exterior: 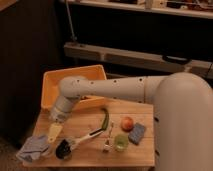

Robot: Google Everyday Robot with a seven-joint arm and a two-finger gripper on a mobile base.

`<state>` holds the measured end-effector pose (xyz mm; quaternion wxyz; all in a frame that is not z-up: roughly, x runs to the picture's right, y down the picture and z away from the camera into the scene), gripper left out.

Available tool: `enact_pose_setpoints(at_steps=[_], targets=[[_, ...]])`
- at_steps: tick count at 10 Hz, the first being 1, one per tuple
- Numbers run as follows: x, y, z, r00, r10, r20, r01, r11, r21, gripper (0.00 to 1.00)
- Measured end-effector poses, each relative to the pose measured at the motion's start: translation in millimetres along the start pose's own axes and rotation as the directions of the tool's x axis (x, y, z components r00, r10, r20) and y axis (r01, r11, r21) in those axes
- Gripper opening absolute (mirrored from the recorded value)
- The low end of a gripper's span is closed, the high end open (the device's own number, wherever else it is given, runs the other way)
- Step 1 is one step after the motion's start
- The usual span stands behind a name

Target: Place towel in paper cup

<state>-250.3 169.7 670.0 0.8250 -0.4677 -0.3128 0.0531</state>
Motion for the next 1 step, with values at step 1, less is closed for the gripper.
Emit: enact_pose_setpoints(at_steps=[1], targets=[[5.4, -3.3, -4.3, 1.0, 0.014, 0.007, -0.014, 1.0, 0.001, 0.8]])
